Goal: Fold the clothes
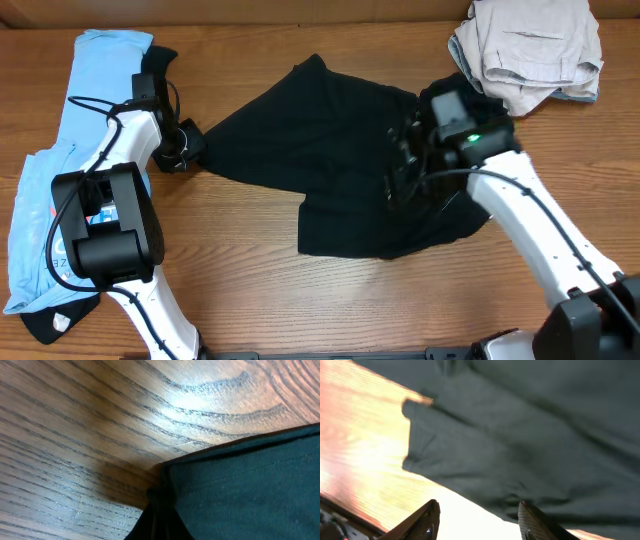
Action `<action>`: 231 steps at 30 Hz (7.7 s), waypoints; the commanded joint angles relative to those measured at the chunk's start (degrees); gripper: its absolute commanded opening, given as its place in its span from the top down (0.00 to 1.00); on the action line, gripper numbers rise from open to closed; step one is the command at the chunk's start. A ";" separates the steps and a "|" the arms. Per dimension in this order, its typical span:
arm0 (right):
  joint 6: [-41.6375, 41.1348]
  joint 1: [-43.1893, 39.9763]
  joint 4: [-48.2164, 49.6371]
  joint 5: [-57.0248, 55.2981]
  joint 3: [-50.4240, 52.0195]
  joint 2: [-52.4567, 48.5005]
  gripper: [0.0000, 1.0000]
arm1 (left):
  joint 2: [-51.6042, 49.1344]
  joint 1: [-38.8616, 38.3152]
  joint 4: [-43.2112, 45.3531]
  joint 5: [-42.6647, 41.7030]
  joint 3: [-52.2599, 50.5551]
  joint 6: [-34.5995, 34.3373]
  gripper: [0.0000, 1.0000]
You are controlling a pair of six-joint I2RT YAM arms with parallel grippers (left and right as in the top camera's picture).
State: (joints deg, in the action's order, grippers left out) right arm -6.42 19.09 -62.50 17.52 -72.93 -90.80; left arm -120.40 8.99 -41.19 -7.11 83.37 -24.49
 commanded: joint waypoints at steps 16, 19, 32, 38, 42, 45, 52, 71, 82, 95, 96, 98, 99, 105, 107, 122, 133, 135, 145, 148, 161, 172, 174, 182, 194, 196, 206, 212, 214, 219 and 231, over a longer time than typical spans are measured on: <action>-11.58 11.28 11.96 -8.50 19.10 -0.09 0.47 | -0.57 -0.37 -1.20 -1.03 -0.90 1.90 0.96; -15.80 11.28 13.14 -8.48 22.32 -0.09 0.51 | -0.55 -0.28 -2.29 -4.24 0.42 4.72 0.96; -29.64 5.62 12.92 -9.60 27.02 -1.46 0.55 | 0.26 -0.26 -24.92 -5.05 27.65 12.96 0.96; -27.98 -3.39 14.08 -9.31 27.02 -4.63 0.52 | 1.51 0.02 -30.32 -3.87 37.68 12.94 0.96; -21.35 -9.09 17.03 -3.02 26.62 -4.83 0.54 | 1.62 0.04 -30.99 -3.85 39.85 12.96 0.96; -18.67 -9.70 17.92 -0.24 25.90 -4.83 0.53 | 1.60 -0.04 -31.04 -3.85 39.60 12.96 0.96; -18.84 -7.21 21.70 -0.09 25.55 -4.83 0.47 | 1.60 -0.57 -31.28 -3.87 39.56 12.94 0.96; -12.24 -27.32 10.69 -11.04 10.21 -3.58 0.96 | 1.60 -0.83 -33.94 -2.73 39.39 12.98 0.96; -1.97 -30.12 -0.57 0.13 -4.46 -2.34 0.89 | 1.57 -2.69 -32.00 -2.54 33.53 12.98 0.96; -4.72 -11.28 0.24 -5.51 -4.61 -1.22 0.60 | 1.57 -4.57 -28.65 -2.51 32.44 12.96 0.96; -4.70 -10.84 0.28 -4.76 -4.61 -1.22 0.60 | 1.57 -4.55 -28.59 -2.49 32.44 12.96 0.96; -3.28 -8.35 0.22 -3.52 -4.24 -1.25 0.61 | 1.57 -4.52 -28.17 -1.73 32.44 12.96 0.96; -2.64 -7.23 0.22 -3.54 -4.15 -1.31 0.60 | 1.57 -4.52 -28.06 -1.57 32.44 12.96 0.96; -2.05 3.76 3.89 -8.63 -3.54 -4.63 0.52 | 1.57 -4.79 -27.30 -1.46 32.44 12.94 0.96; -2.05 7.43 5.35 -12.07 -3.41 -6.97 0.42 | 1.57 -4.79 -27.12 -1.44 32.44 12.94 0.96; 0.70 14.43 12.26 -21.40 -3.30 -23.10 0.28 | 1.57 -4.79 -27.34 -1.16 32.44 13.79 0.96; 0.90 14.43 17.29 -21.53 -3.26 -24.41 0.53 | 1.57 -4.79 -27.58 0.11 32.44 13.81 0.96; 0.74 14.36 16.26 -21.40 -3.26 -24.41 0.96 | 1.57 -4.79 -27.54 0.13 32.44 13.81 0.96; -4.28 7.85 2.71 -21.31 -13.14 -9.64 0.96 | 3.82 -1.73 -33.03 -0.22 42.56 13.84 0.96; -4.26 2.80 -3.58 -21.33 -21.18 -2.86 0.96 | 5.31 -0.90 -36.85 -0.20 48.52 14.51 0.96; -0.87 -16.39 -16.06 -21.29 -50.49 9.05 0.96 | 18.78 -0.28 -39.36 0.35 63.04 15.58 0.96; -0.33 -16.59 -22.91 -21.33 -65.18 16.98 0.96 | 35.78 -0.26 -38.23 10.69 63.17 15.54 0.96; 0.94 -16.59 -23.06 -21.53 -65.70 18.78 0.96 | 38.16 -0.28 -38.07 12.07 63.17 15.54 0.96; 3.34 -16.59 -22.64 -22.36 -65.68 18.56 0.96 | 39.85 -0.26 -37.66 16.44 63.04 15.96 0.96; 7.80 -16.59 -11.52 -17.44 -65.68 -1.29 0.96 | 21.90 -0.28 -30.56 13.84 63.04 16.81 0.96; 8.44 -16.59 -4.50 -17.51 -65.68 -3.98 0.96 | 19.23 -0.28 -24.83 13.05 63.04 16.79 0.96; 9.75 -16.59 22.99 -17.81 -68.94 -6.60 0.96 | 15.67 -0.28 -6.08 9.49 64.06 17.51 0.96; 9.88 -16.59 15.93 -17.79 -68.46 -8.66 0.96 | 13.60 -0.31 -10.40 8.96 64.04 19.28 0.96; 9.90 -16.59 12.00 -17.07 -68.46 -10.64 0.96 | 11.47 -0.39 -13.73 8.98 64.02 20.87 0.96; 9.92 -16.59 1.81 -15.34 -68.41 -17.27 0.96 | 3.80 -0.33 -26.62 8.92 64.00 21.00 0.96; 9.22 -16.59 -21.20 -9.46 -68.41 -23.32 0.96 | -5.09 -0.26 -50.73 4.46 64.02 17.64 0.96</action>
State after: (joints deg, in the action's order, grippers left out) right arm 3.16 3.03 -80.71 7.29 -140.03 -116.95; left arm -128.09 8.14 -88.99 -2.22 146.36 -6.02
